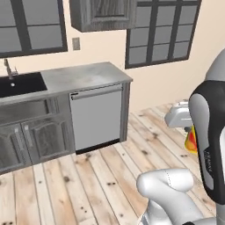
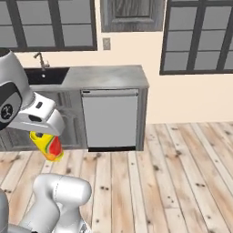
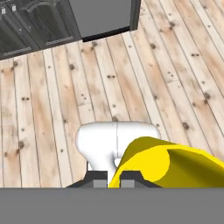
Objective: Pick the cup and bowl from the counter and place them on the counter next to the sink.
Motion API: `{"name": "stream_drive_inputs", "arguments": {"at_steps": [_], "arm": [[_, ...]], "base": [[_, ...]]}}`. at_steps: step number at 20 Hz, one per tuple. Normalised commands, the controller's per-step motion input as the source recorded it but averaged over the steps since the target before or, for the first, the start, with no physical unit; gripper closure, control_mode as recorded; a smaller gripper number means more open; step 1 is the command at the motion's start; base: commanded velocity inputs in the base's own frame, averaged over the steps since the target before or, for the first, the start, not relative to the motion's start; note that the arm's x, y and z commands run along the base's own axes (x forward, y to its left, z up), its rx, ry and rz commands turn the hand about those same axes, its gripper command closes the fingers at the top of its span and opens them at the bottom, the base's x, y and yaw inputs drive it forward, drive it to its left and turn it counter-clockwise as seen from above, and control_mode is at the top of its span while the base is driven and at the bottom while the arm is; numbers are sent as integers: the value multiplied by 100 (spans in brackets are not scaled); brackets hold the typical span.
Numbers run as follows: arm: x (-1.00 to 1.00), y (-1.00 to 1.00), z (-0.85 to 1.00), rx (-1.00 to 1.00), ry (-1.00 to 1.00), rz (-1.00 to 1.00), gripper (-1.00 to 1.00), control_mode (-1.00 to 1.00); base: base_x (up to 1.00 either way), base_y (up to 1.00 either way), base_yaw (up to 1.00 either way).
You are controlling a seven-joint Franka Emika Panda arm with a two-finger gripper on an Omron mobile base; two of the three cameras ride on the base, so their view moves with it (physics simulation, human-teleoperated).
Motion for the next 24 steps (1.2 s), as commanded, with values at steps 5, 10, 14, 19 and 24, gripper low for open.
{"name": "stream_drive_inputs", "arguments": {"at_steps": [5, 10, 14, 19, 24], "arm": [[0, 0, 0, 0, 0, 0, 100, 100], [0, 0, 0, 0, 0, 0, 100, 100], [0, 0, 0, 0, 0, 0, 100, 100], [0, 0, 0, 0, 0, 0, 100, 100], [0, 0, 0, 0, 0, 0, 100, 100]], "base": [[100, 54, 0], [100, 24, 3], [100, 19, 2], [100, 54, 0], [100, 47, 0]]}}
